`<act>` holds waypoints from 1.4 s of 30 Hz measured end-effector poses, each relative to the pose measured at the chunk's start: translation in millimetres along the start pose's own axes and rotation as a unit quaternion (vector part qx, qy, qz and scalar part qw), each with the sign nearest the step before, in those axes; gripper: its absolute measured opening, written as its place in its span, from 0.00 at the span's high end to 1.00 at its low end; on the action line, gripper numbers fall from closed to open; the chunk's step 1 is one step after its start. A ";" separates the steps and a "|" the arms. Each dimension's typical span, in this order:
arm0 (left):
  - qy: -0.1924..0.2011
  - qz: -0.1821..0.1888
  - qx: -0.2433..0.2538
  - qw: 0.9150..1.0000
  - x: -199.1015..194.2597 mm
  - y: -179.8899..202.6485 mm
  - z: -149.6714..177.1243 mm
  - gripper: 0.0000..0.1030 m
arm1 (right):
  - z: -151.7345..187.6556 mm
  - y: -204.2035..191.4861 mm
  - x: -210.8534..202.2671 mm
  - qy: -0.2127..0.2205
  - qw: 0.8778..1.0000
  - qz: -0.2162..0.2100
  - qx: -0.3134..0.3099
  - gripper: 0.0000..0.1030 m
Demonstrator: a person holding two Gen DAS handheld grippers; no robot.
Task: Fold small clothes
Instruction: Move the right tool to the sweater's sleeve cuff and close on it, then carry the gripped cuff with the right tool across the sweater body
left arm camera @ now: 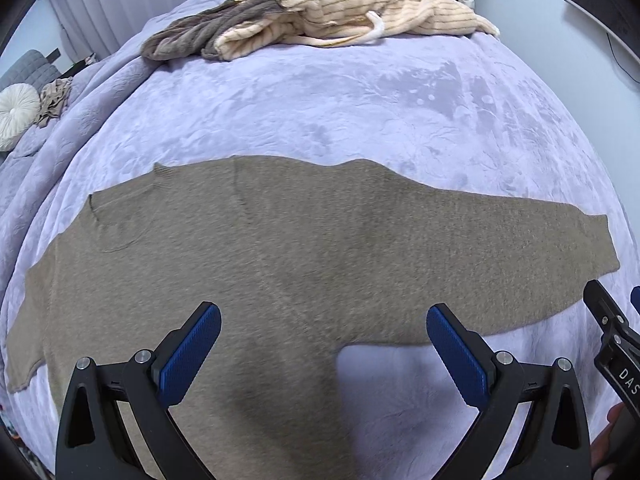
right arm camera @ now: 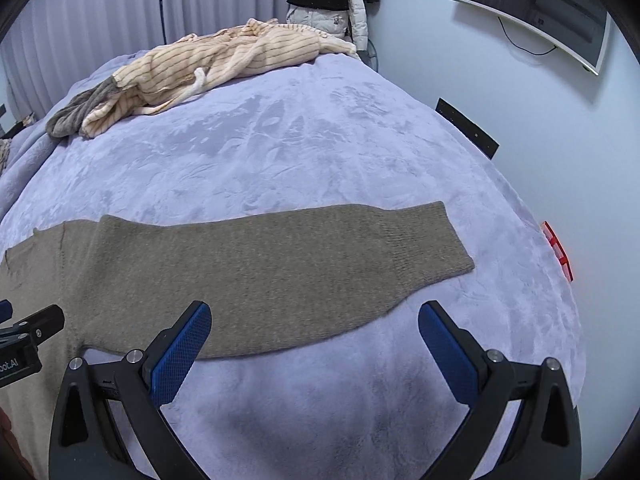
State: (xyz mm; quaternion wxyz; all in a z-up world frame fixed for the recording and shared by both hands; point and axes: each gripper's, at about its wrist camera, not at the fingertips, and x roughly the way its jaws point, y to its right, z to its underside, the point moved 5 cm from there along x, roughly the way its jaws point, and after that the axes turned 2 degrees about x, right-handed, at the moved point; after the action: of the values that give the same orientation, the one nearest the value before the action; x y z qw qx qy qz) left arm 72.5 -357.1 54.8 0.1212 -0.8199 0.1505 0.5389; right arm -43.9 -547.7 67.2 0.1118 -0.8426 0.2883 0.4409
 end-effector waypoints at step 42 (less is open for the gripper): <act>-0.034 0.006 0.040 0.999 83.1 84.9 -21.3 0.00 | -31.4 67.6 84.1 0.009 0.993 -0.087 0.075 0.93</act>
State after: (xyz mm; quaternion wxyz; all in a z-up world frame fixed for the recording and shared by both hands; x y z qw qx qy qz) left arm 89.5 -452.9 -16.5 0.1558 -0.7946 0.1725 0.5609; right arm -24.7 -648.8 22.1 0.2099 -0.8576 0.2470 0.3993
